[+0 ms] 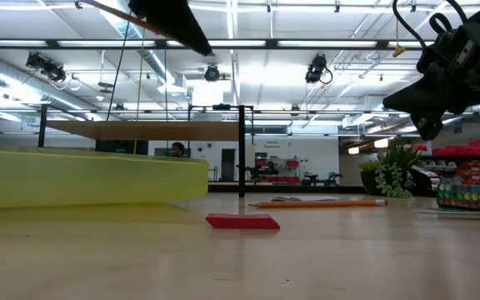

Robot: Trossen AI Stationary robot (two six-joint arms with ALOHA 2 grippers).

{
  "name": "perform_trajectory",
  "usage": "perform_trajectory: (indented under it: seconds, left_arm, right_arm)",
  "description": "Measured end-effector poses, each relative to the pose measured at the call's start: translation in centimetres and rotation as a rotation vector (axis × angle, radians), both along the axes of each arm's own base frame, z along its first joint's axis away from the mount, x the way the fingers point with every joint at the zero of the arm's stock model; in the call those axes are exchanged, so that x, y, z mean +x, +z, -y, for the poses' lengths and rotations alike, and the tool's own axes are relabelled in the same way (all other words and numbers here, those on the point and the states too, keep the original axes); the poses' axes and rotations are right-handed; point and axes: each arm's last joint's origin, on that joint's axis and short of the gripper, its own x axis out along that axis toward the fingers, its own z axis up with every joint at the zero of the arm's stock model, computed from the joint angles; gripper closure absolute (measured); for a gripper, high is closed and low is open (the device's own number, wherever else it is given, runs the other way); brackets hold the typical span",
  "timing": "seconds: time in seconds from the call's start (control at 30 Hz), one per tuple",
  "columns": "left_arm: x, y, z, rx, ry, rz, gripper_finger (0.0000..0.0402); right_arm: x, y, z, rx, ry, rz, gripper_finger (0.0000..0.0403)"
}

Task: Pack school essentials
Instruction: Put the bottom orange pencil into the yellow supply box

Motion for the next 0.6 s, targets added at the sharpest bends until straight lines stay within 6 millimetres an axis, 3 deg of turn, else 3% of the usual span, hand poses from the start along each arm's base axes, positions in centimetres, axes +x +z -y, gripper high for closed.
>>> perform_trajectory:
  seconds: [0.33,0.6]
  left_arm:
    - [-4.2,-2.8,-2.5,-0.102,0.062,0.188,0.0360]
    - [-4.9,-5.5,-3.0,-0.164,0.137,0.272,0.0359]
  right_arm:
    - [0.0,-0.1,0.0,-0.001,0.000,-0.010,0.0393]
    - [0.0,-0.1,0.0,-0.001,0.000,-0.011,0.0393]
